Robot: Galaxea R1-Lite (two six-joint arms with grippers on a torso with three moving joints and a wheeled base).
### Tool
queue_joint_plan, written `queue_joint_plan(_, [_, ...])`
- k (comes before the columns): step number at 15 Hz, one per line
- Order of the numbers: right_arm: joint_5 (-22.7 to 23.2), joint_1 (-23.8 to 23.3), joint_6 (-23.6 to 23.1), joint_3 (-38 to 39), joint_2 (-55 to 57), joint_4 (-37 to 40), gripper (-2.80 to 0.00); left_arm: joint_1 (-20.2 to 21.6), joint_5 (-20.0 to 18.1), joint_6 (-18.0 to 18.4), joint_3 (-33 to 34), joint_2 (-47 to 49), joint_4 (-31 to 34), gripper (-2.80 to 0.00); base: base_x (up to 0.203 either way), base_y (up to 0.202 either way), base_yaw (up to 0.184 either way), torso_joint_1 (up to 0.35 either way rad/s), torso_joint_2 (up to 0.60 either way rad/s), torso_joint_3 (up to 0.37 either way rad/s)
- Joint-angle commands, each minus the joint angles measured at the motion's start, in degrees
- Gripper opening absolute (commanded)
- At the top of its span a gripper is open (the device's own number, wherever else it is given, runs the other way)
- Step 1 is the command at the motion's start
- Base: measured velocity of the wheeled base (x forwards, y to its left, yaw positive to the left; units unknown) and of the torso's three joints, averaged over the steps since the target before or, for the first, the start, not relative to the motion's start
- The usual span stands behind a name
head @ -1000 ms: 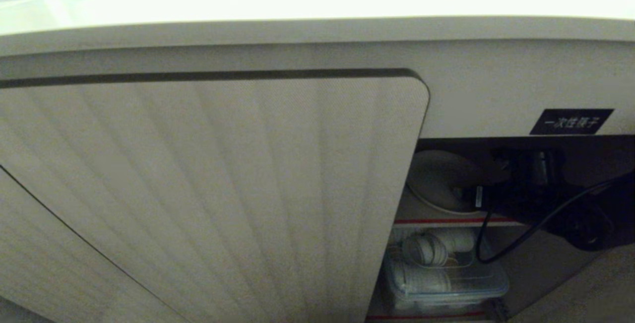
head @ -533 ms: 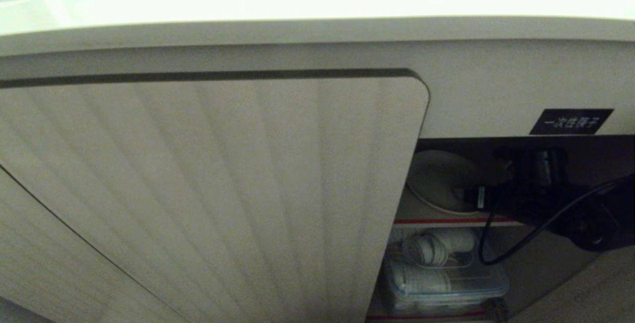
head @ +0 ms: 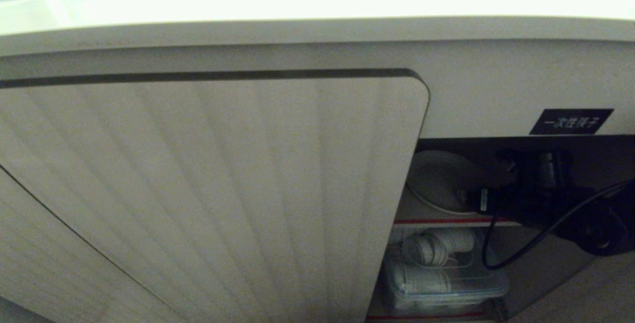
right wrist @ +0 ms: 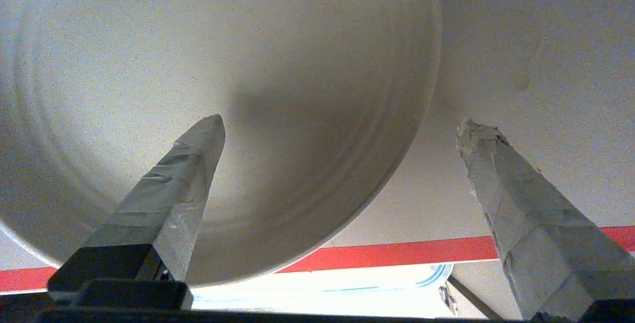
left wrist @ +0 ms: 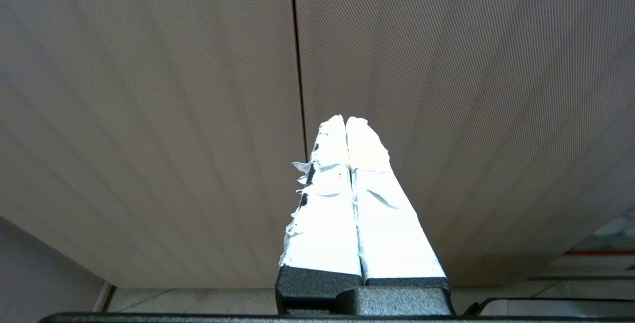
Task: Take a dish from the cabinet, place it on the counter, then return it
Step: Take the plate from the cabinet
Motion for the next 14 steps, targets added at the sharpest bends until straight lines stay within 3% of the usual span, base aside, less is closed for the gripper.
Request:
queue_joint_plan(1, [-0.1, 0.0, 0.0, 0.1, -0.2, -0.2, 0.00, 0.0, 0.0, 0.0, 0.0, 0.0, 0.0, -2.80, 0.000, 0.000, 0.000, 0.000, 0.00, 0.000])
queue_joint_plan(14, [-0.1, 0.0, 0.0, 0.7, -3.1, 4.5, 0.00, 0.0, 0.0, 0.0, 0.0, 0.0, 0.0, -2.80, 0.000, 0.000, 0.000, 0.000, 0.00, 0.000])
